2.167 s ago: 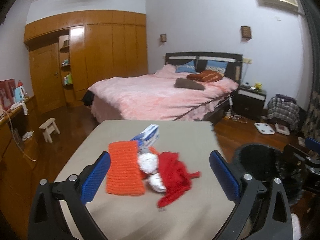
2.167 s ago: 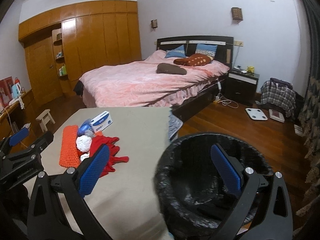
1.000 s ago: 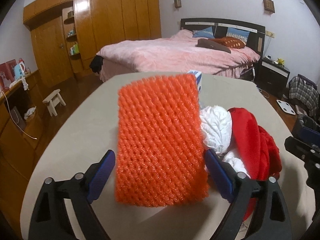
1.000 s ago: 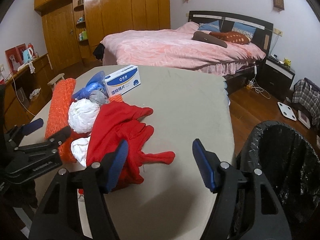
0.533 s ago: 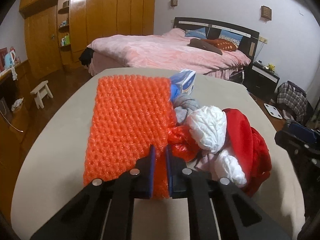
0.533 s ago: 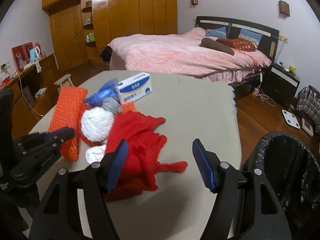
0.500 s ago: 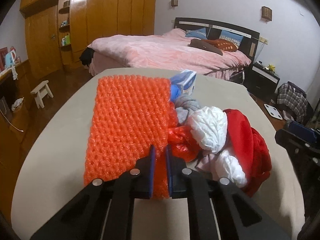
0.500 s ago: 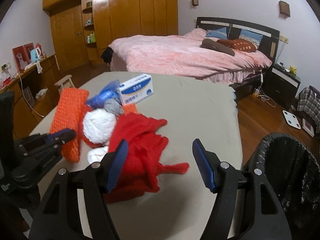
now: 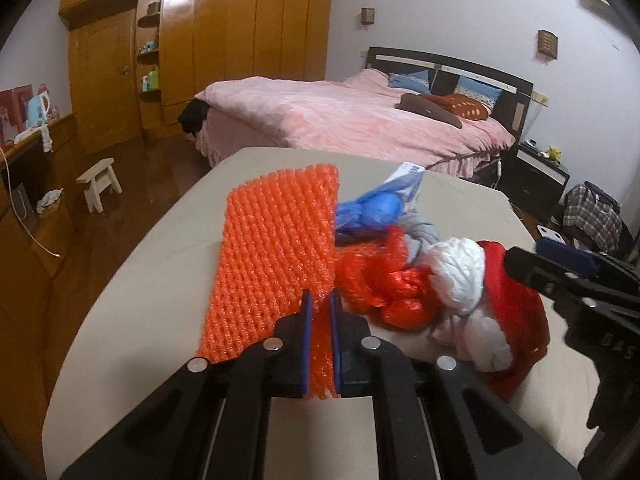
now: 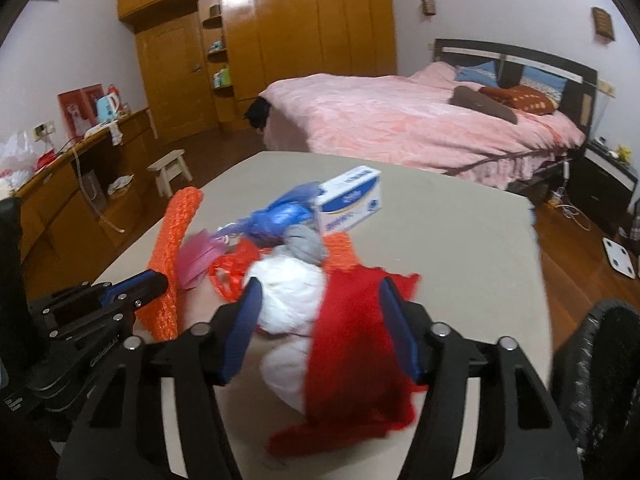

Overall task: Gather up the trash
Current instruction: 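Carry scrubber and tissue over the bin and open both tools to drop them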

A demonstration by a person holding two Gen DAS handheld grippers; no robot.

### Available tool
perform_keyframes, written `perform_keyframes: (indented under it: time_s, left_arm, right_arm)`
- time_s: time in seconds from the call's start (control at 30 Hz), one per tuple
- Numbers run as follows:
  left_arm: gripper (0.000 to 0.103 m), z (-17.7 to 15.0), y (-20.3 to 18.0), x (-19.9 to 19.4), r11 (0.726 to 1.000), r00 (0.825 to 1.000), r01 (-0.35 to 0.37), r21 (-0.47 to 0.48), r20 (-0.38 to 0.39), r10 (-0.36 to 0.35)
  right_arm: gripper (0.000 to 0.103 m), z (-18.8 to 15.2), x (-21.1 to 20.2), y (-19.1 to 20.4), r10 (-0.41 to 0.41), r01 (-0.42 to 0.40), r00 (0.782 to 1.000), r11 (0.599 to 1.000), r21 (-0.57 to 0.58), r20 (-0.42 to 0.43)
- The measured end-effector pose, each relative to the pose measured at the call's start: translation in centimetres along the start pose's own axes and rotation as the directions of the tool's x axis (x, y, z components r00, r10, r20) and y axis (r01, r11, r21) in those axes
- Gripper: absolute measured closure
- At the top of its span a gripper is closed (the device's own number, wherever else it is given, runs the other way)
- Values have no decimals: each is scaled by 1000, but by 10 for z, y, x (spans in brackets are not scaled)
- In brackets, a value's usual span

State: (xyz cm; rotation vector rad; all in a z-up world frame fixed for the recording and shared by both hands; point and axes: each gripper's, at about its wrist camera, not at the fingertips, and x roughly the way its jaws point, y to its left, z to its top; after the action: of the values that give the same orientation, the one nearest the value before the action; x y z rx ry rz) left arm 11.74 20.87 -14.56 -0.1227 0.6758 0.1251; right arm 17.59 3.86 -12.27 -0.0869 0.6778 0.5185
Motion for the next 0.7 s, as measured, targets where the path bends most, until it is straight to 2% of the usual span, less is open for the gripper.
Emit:
perform_keyframes:
  time_s: [0.17,0.43,0.5,0.6,0.7]
  left_arm:
    - [95,-2,9,3,1000,1000,-1,-18,-5,1]
    - [95,-3,13,2,999,1000,19,-29,-7,-19]
    - [95,-3,13,0,999,1000,22,-26,-1,-22]
    - [95,-1,10,-3,999,1000,25,-24,6,-25]
    - [95,3,9,-10,999,999,33,-25,21,-32]
  right_arm:
    - [60,8,22,12,48,-48,998,999,-11,-32]
    - [57,0,46,18,31,-35,995,999,-40,-94]
    - [66,-1,45,19,40,-45,995,997,-56,-96]
    - [69,0,40,17,66,-70,994,996,-51,-86]
    - [70,7,23,14,103,-105,994,994,-33,-42]
